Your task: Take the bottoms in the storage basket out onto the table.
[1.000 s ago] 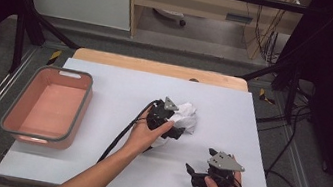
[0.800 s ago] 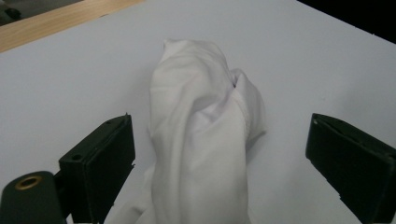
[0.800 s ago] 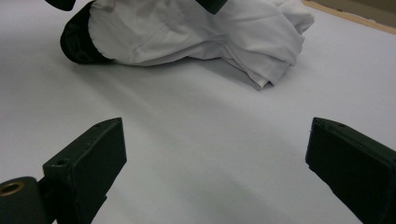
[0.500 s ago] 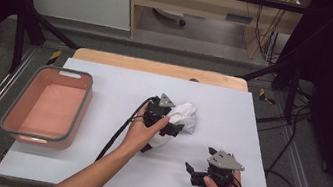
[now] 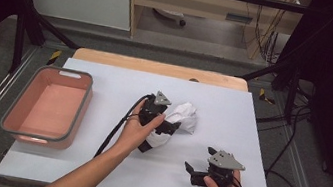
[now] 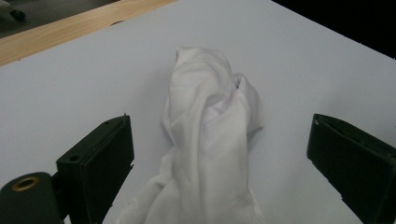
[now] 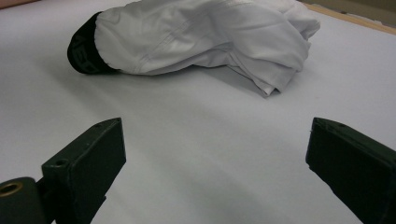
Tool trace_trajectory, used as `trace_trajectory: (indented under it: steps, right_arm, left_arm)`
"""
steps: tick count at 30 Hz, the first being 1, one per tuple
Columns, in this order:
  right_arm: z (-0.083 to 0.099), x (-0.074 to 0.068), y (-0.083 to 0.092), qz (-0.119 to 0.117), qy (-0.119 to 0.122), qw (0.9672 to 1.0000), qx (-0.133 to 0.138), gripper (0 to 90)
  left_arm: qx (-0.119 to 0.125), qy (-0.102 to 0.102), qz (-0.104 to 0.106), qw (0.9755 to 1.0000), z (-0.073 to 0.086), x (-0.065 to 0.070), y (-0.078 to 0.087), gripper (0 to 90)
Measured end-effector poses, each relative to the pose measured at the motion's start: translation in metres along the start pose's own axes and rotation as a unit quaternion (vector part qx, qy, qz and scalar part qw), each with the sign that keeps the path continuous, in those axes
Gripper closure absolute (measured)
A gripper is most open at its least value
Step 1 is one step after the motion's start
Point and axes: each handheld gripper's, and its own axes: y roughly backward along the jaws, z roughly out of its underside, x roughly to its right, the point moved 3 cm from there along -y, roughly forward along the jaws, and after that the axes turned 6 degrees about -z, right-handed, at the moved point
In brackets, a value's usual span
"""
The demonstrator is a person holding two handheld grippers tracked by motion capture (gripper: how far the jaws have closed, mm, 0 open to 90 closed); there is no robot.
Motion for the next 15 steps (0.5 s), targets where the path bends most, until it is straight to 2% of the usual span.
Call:
trace_trajectory:
  steps: [4, 6, 8, 11, 15]
  right_arm:
    - [0.0, 0.0, -0.001, 0.009, -0.004, 0.9999, 0.009, 5.0]
    - [-0.001, 0.002, 0.0, 0.027, -0.011, 0.9995, 0.015, 4.8]
    - [-0.001, 0.005, 0.002, 0.035, -0.021, 0.999, 0.019, 4.4]
    - [-0.001, 0.007, 0.004, 0.025, -0.026, 0.9991, 0.023, 4.3]
    - [0.0, 0.006, 0.004, 0.016, -0.021, 0.9994, 0.022, 4.2]
  left_arm:
    - [0.003, 0.0, 0.003, 1.0, -0.001, 0.0, 0.004, 7.5]
    - [0.005, -0.001, 0.006, 1.0, -0.002, 0.001, 0.008, 7.5]
    - [0.005, -0.003, -0.001, 1.0, -0.003, 0.002, 0.012, 6.8]
    - [0.006, 0.005, 0.002, 1.0, -0.006, 0.002, 0.016, 6.5]
    - [0.0, 0.0, -0.002, 1.0, -0.008, 0.0, 0.022, 6.4]
